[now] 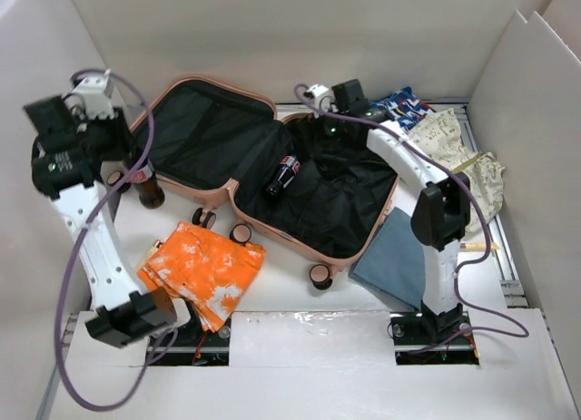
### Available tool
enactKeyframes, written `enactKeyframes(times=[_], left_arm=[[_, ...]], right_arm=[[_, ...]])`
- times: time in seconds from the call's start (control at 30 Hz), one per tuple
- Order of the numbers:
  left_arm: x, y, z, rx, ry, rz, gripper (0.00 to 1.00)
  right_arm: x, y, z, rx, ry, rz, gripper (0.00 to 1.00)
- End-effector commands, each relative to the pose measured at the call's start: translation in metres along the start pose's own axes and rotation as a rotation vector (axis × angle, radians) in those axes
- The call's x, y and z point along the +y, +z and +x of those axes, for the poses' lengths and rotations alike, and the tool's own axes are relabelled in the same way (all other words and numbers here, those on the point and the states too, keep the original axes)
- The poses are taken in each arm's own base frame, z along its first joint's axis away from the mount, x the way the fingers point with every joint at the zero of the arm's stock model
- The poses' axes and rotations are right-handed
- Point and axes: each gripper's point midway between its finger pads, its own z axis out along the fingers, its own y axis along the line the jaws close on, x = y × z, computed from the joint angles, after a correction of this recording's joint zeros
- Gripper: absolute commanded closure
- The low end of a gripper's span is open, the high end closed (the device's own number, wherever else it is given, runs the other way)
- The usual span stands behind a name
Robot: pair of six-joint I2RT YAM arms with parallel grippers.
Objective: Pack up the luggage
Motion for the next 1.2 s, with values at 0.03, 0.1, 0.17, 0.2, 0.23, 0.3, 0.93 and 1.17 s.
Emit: enactKeyframes(times=[0.03, 0.1, 0.17, 0.2, 0.23, 0.3, 0.93, 1.17], left_arm=[[-0.081, 0.016, -0.057, -0.058, 0.170, 0.172, 1.00], [-0.117, 0.027, -0.070, -0.054, 0.207, 0.258, 1.00], [-0.164, 0.032, -0.067, -0.023, 0.249, 0.367, 1.00], [-0.178, 0.030, -0.071, -0.028, 0.269, 0.392, 1.00], [-0.193, 0.032, -0.066, -0.003, 0.284, 0.429, 1.00], [-0.232, 0.040, -0.046, 0.062, 0.344, 0.519, 1.00], [-0.354, 0.042, 0.076, 0.366, 0.604, 0.797, 1.00], [-0.355, 0.087, 0.123, 0.498, 0.625, 0.745, 1.00]], right_arm=[[-0.020, -0.054, -0.049, -0.167, -0.012, 0.103, 0.01], [-0.032, -0.067, -0.045, -0.172, 0.004, 0.139, 0.01], [-0.036, -0.075, -0.042, -0.172, 0.012, 0.161, 0.01], [-0.036, -0.079, -0.040, -0.171, 0.023, 0.177, 0.01], [-0.041, -0.084, -0.036, -0.168, 0.031, 0.198, 0.01], [-0.044, -0.097, -0.025, -0.164, 0.054, 0.237, 0.01], [-0.059, -0.173, 0.047, -0.176, 0.198, 0.442, 0.01], [-0.060, -0.175, 0.057, -0.147, 0.202, 0.462, 0.01]])
